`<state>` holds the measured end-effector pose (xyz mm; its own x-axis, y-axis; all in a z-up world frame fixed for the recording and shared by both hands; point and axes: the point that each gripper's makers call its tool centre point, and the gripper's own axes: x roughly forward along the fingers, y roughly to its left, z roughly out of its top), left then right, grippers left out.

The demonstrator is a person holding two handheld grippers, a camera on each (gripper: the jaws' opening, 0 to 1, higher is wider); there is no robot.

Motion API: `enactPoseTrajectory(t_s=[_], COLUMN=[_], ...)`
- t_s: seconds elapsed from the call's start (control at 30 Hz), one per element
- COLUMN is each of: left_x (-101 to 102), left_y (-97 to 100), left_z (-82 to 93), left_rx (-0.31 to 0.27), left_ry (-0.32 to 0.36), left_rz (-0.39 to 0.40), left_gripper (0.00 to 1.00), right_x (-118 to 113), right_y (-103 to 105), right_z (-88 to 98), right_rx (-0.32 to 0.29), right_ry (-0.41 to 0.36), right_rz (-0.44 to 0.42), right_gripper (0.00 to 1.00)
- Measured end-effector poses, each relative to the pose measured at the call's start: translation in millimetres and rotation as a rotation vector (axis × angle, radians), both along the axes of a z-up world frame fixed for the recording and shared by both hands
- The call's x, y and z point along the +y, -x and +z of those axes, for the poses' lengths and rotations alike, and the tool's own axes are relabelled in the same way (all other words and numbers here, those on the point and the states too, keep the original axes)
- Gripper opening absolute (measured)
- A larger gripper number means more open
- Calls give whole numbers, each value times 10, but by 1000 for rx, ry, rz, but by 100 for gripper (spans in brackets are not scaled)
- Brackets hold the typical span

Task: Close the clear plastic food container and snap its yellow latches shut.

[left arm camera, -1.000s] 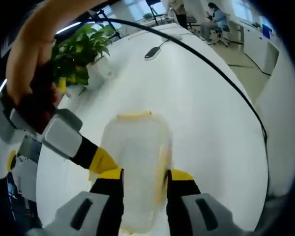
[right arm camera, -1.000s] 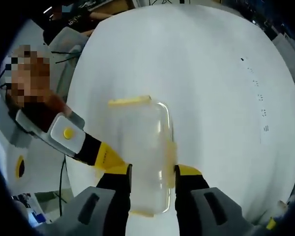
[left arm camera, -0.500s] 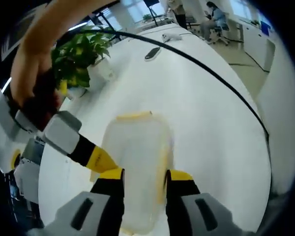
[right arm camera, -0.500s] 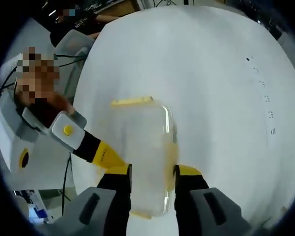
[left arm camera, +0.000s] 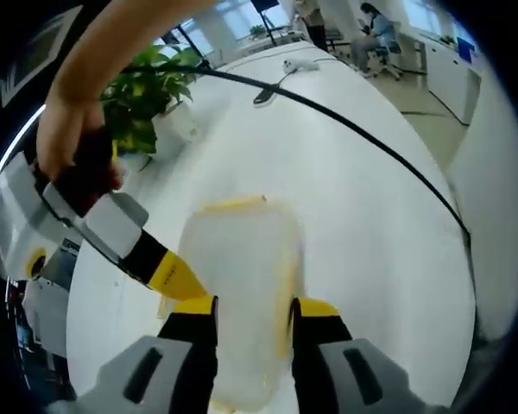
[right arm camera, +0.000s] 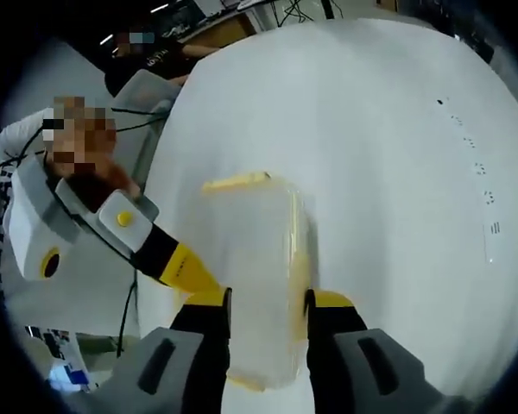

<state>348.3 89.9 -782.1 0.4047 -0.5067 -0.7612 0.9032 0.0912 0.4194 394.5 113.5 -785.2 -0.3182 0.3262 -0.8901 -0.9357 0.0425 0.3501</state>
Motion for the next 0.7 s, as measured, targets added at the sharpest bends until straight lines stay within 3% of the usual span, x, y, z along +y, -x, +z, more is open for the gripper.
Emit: enactPoseTrajectory(t_s=[0.5, 0.7], left_x=[2, -4], left_y=[3, 12], left_z=[18, 20], left_rx=[-8, -35], left_ry=[-27, -59], left_rz=[-5, -15], left_gripper=[27, 28], right_x=[-41, -22], right_y=[-53, -86], right_z=[46, 85], right_rx=[-136, -234], right_ry=[24, 3], right_rz=[31, 82], right_gripper=[32, 32])
